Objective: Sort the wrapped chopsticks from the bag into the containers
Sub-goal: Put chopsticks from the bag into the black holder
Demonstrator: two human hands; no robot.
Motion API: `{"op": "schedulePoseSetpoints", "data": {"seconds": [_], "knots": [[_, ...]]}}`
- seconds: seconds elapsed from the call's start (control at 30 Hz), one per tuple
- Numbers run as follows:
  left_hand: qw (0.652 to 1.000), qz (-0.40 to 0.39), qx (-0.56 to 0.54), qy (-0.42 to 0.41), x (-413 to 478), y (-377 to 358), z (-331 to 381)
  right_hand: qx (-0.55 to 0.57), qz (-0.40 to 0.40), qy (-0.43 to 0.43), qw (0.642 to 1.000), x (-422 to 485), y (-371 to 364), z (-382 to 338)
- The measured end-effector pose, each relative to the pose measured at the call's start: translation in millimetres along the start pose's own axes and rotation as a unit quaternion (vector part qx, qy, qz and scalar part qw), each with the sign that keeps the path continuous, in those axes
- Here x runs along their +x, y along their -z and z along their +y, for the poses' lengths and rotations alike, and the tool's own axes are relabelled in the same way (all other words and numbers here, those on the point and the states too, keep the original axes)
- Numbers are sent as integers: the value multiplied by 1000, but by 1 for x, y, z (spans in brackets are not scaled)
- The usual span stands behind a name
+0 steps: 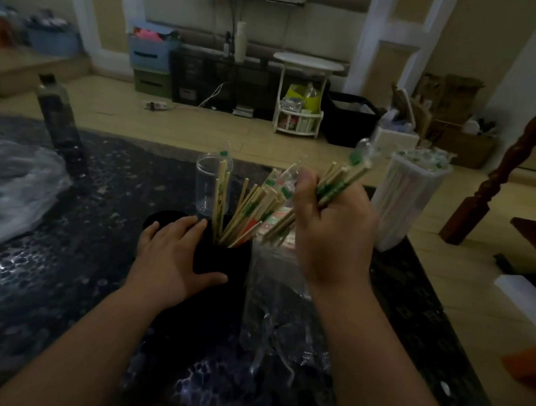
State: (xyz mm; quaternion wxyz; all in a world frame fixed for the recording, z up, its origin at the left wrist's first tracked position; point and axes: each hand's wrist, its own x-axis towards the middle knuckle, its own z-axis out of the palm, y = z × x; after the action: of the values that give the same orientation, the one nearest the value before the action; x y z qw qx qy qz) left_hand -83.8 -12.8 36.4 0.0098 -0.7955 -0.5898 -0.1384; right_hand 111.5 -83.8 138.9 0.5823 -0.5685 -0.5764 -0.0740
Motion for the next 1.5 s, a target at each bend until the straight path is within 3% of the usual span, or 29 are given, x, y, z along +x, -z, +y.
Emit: {"op": "schedulePoseSetpoints", "data": {"seconds": [0.13,0.37,0.7,0.97,1.17,1.27,1.33,1.4,1.5], "knots": [[1000,5,-4,-4,0,-1,0,56,-16,-80,995,-3,-9,1],[1000,15,-12,-12,-1,-3,-2,111,-34,-136,984,-17,-31,9],[1000,7,-23,-6,1,0,0,30,-126,-228,965,-20,-67,12],[1000,2,-6,-3,3,-1,0,59,-95,-235,965,-13,-88,-1],[1000,8,-24,-5,1,-1,0,-30,-214,-228,949,-15,-91,-1],[999,10,-30,-5,1,0,0,33,-178,-261,948,-25,-94,-2],[999,8,-34,-7,1,0,0,17,-163,-234,958,-29,-94,-2],[999,3,-38,-9,0,0,-1,-2,-188,-197,962,-30,-92,0],[999,10,-45,-10,-1,3,0,21,-299,-199,933,-32,-94,-1]]}}
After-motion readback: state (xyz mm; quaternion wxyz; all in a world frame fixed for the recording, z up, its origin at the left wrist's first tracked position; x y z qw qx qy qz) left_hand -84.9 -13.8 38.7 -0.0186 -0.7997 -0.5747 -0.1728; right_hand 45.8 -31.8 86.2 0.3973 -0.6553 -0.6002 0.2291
